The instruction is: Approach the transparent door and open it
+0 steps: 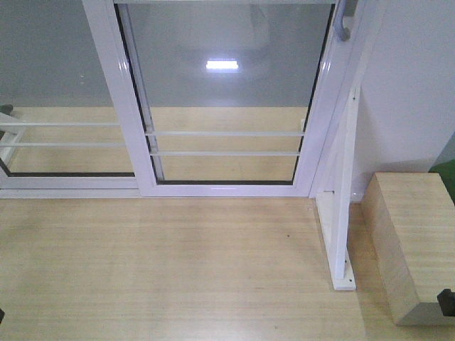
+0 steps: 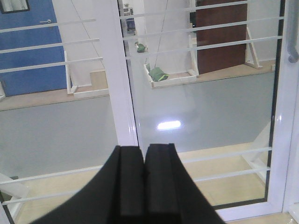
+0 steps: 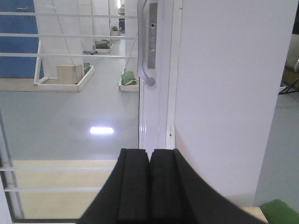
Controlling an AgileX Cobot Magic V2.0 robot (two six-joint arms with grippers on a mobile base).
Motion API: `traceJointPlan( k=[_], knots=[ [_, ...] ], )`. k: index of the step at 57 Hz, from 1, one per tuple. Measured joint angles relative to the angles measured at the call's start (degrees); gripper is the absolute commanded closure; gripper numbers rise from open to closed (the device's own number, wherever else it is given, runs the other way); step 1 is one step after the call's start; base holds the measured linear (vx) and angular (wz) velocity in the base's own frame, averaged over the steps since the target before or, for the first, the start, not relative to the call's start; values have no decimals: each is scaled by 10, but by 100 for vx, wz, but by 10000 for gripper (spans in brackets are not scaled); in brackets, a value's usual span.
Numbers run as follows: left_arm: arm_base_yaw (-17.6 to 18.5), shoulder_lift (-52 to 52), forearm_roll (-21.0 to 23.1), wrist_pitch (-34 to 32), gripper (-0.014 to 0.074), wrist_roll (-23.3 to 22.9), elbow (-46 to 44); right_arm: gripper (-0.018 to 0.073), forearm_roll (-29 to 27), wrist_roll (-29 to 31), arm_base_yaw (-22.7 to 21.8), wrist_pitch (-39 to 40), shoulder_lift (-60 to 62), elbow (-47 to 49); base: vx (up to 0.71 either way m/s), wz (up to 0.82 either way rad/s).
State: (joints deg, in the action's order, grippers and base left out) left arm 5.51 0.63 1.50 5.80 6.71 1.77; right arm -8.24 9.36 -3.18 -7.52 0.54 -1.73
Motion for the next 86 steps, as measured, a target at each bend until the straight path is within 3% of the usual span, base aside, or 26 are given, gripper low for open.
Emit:
traceJointPlan(
  k=[43,86],
  knots=[
    [0,0,0,0,603,0,0,561,0,0,0,1,0,0,33,-3],
    [-1,0,0,4,603,0,1,561,0,0,0,4,-8,-1,11,-1]
  ],
)
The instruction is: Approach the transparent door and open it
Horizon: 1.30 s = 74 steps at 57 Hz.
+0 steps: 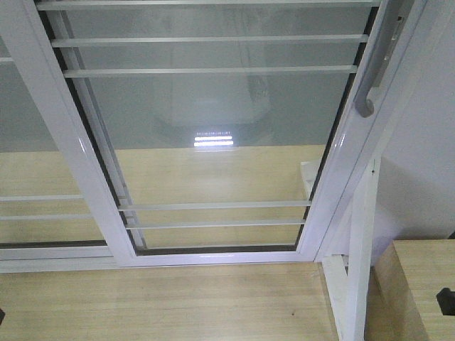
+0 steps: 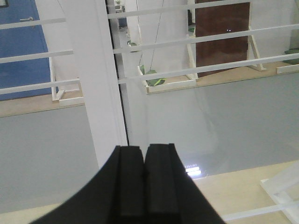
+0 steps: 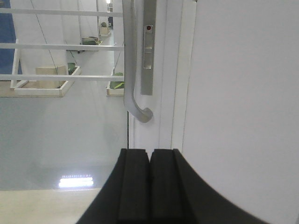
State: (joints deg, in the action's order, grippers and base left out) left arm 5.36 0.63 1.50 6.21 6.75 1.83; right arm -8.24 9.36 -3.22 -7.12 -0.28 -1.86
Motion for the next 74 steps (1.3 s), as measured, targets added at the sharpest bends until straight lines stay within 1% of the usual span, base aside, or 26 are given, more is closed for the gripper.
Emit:
traceJointPlan(
  k=[61,65,70,74],
  knots=[
    [0,0,0,0,603,0,0,561,0,0,0,-3,0,0,0,0],
    [0,0,-4,-8,603,4,0,561,0,0,0,-3,0,0,0,0],
    [0,0,-15,-33,603,10,0,561,0,0,0,-3,0,0,0,0],
    [0,0,-15,-48,603,13,0,561,-4,0,0,-2,0,0,0,0]
  ],
)
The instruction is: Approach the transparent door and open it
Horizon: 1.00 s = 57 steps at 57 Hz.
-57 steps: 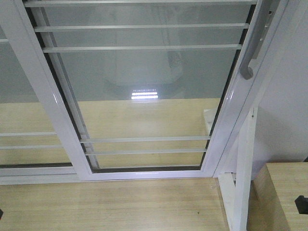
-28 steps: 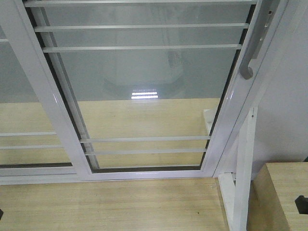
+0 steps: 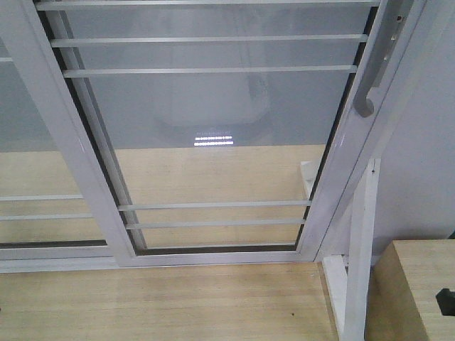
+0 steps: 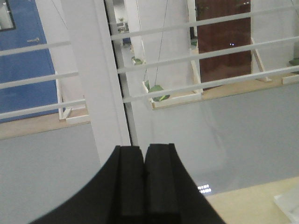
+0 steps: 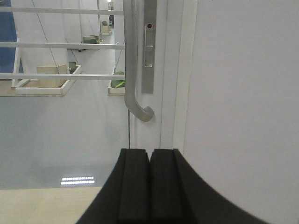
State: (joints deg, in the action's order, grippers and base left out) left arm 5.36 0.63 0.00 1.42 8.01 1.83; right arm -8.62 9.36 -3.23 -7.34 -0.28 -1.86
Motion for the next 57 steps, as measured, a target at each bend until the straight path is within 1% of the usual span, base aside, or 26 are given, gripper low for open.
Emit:
traceJointPlan(
  k=[7,12,19,27,30,33,40,46,57],
  knots=[
    [0,0,0,-32,603,0,0,561,-21,-1,-1,6,0,0,0,0],
    [0,0,0,-54,603,0,0,561,-28,-1,-1,28,0,0,0,0],
    [0,0,0,-77,603,0,0,561,-30,-1,-1,85,0,0,0,0],
    [0,-1,25,-88,603,-14,0,561,-30,4,-1,174,-1,0,0,0],
    [0,-7,30,-90,603,-14,-5,561,-30,7,-1,175,-9,8,0,0],
    [0,-26,31,-89,603,-10,-24,561,-30,9,-1,152,-25,29,0,0],
    [0,-112,43,-99,603,1,-99,561,-28,11,-1,89,-112,125,0,0],
    [0,-228,58,-116,603,2,-200,561,-26,20,-1,56,-231,233,0,0],
    [0,-447,62,-121,603,2,-364,561,-25,57,-1,38,-443,386,0,0]
  ],
)
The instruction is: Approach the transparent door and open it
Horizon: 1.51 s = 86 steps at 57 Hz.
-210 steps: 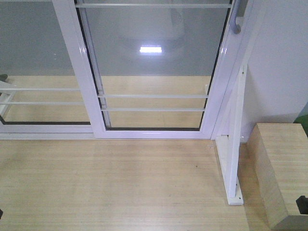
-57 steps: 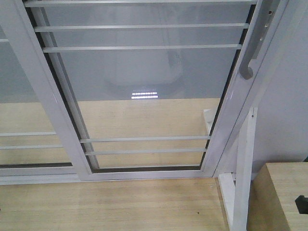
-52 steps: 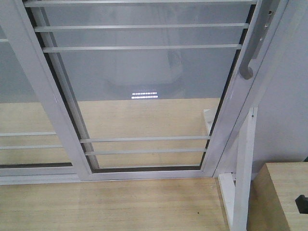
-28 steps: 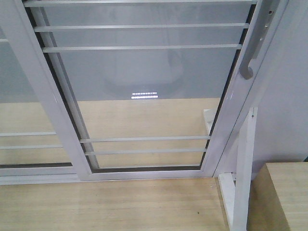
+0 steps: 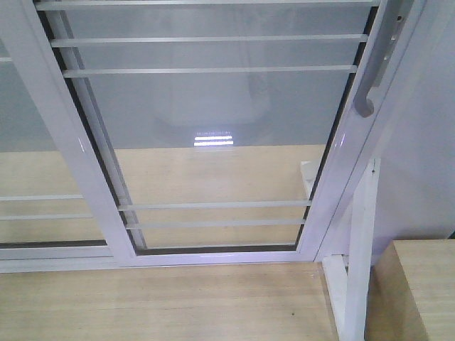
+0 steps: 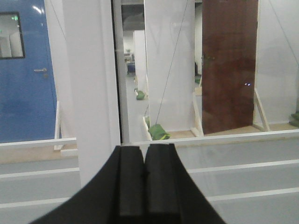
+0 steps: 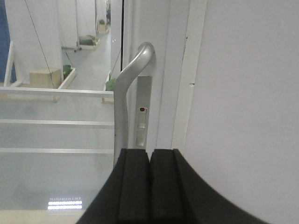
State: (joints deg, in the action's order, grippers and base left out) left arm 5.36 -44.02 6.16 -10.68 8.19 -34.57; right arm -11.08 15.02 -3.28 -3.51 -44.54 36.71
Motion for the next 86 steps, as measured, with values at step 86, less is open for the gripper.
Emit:
traceJointPlan(
  k=[86],
  knots=[
    [0,-386,2,-91,577,0,-152,545,40,16,96,223,-442,169,0,0]
  ],
)
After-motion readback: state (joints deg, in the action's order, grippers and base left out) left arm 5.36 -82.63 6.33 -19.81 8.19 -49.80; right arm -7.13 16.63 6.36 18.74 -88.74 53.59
